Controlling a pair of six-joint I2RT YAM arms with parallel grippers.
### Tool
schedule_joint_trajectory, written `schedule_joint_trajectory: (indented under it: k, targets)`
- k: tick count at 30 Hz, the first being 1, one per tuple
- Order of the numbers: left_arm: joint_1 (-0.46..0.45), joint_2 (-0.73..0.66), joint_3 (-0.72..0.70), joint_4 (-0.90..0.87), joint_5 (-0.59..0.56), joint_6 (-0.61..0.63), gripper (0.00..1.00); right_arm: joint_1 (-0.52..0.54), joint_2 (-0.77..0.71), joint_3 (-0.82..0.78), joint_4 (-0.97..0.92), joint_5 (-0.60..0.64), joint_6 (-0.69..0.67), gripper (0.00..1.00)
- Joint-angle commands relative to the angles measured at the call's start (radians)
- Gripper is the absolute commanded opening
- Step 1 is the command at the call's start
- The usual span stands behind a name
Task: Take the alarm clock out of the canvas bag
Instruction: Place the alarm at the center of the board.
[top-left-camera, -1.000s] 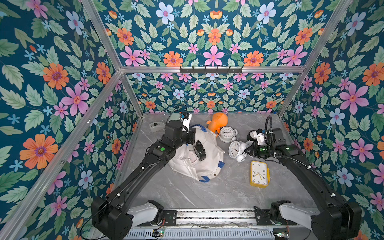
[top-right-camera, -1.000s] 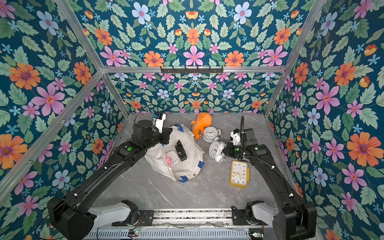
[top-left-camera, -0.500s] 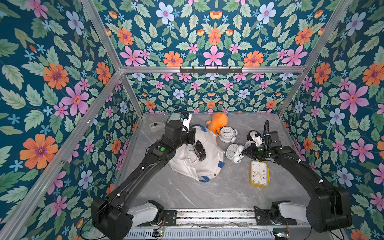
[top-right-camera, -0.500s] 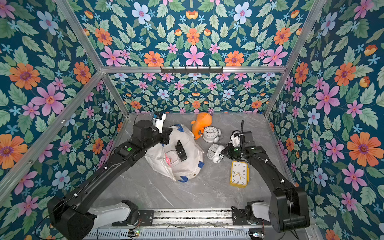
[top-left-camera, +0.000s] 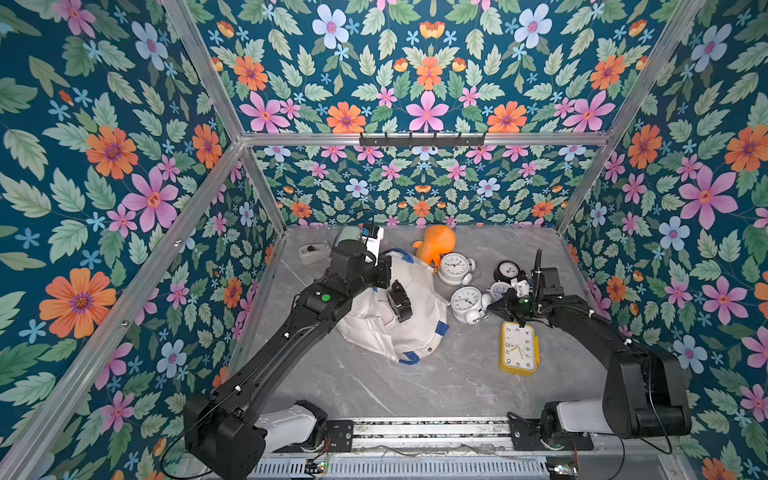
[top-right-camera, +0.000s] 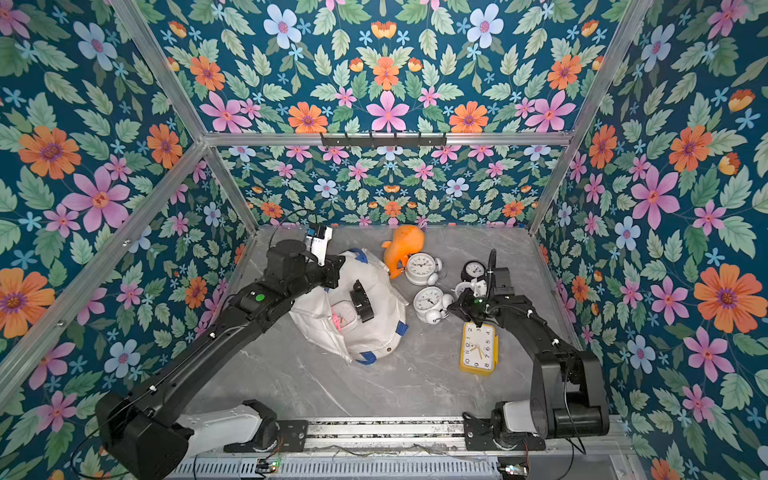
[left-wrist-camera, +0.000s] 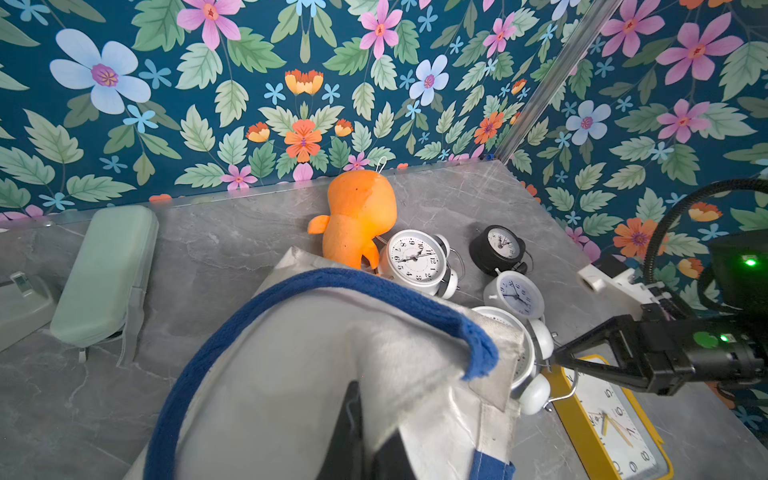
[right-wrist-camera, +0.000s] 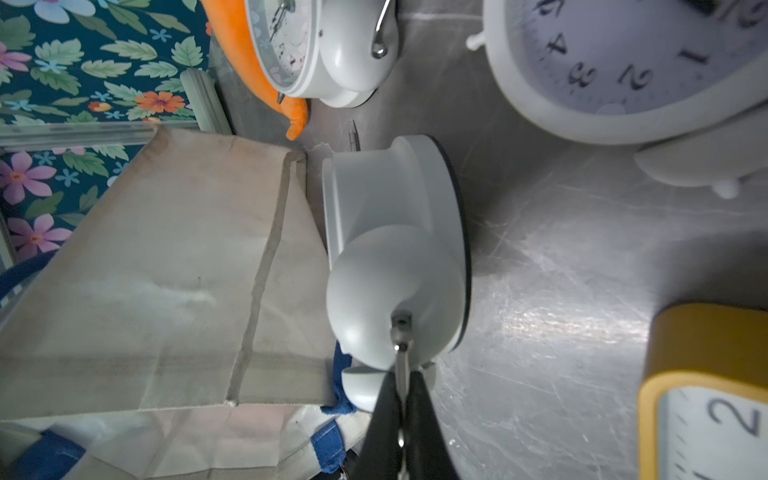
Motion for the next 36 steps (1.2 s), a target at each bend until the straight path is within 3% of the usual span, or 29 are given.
schedule_joint_trajectory:
  k: [1,18,36]
  targets:
    - [0.000,0.004,0.014,0.033,0.005,0.008,0.00,-0.015,0.016,-0.005,0.021,-0.020,0.038,0.00]
    - [0.000,0.017,0.024,0.034,0.011,0.007,0.00,-0.047,0.139,-0.018,0.054,0.030,-0.024,0.00]
    - [0.000,0.014,0.017,0.036,0.012,0.006,0.00,-0.103,0.138,-0.018,0.033,0.269,-0.066,0.00]
